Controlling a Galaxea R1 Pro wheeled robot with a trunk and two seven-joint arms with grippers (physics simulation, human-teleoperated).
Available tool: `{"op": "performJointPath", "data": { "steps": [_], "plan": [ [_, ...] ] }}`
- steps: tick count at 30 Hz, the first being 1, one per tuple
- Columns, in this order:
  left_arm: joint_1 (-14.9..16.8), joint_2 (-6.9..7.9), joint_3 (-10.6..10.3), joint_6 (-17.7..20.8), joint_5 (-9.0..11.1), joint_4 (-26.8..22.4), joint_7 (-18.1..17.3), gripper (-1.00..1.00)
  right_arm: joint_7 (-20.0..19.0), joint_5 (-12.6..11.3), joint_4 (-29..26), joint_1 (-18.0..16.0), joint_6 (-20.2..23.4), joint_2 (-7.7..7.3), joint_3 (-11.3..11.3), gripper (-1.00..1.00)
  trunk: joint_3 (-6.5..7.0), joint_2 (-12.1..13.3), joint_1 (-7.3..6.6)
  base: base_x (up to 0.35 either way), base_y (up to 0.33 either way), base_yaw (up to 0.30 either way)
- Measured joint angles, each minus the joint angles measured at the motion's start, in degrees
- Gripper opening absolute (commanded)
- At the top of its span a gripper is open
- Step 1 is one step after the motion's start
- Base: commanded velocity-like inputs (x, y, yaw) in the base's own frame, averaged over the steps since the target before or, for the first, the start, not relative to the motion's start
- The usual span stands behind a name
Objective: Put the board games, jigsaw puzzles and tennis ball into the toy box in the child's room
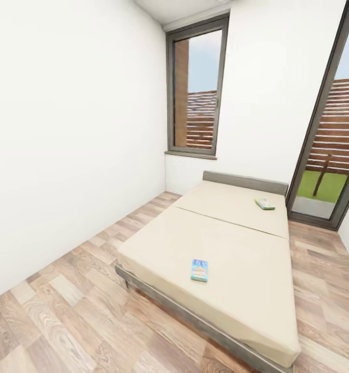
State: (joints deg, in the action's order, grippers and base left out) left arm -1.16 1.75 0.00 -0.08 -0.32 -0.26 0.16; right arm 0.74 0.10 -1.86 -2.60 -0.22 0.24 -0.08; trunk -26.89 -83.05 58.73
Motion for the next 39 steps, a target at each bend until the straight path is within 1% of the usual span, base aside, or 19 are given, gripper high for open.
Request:
{"op": "performJointPath", "data": {
  "steps": [22, 31, 39],
  "plan": [
    [0.0, 0.0, -0.1, 0.0, 0.0, 0.0, 0.0, 1.0, 0.0, 0.0, 0.0, -0.1, 0.0, 0.09, 0.2, 1.0, 0.0, 0.0, 0.0, 0.0, 0.0, -0.271],
    [0.0, -0.31, 0.0, 0.0, 0.2, 0.0, -0.2, 1.0, 0.0, 0.0, -0.2, -0.1, 0.0, 0.16, 0.1, 1.0, 0.0, 0.0, 0.0, 0.0, 0.0, -0.097],
    [0.1, -1.21, 0.0, -0.1, 0.4, -0.1, -0.4, 1.0, -0.1, -0.2, -1.9, -0.8, -0.4, 0.2, -0.1, 1.0, 0.0, 0.0, 0.0, 0.0, 0.0, -0.029]
  ]
}}
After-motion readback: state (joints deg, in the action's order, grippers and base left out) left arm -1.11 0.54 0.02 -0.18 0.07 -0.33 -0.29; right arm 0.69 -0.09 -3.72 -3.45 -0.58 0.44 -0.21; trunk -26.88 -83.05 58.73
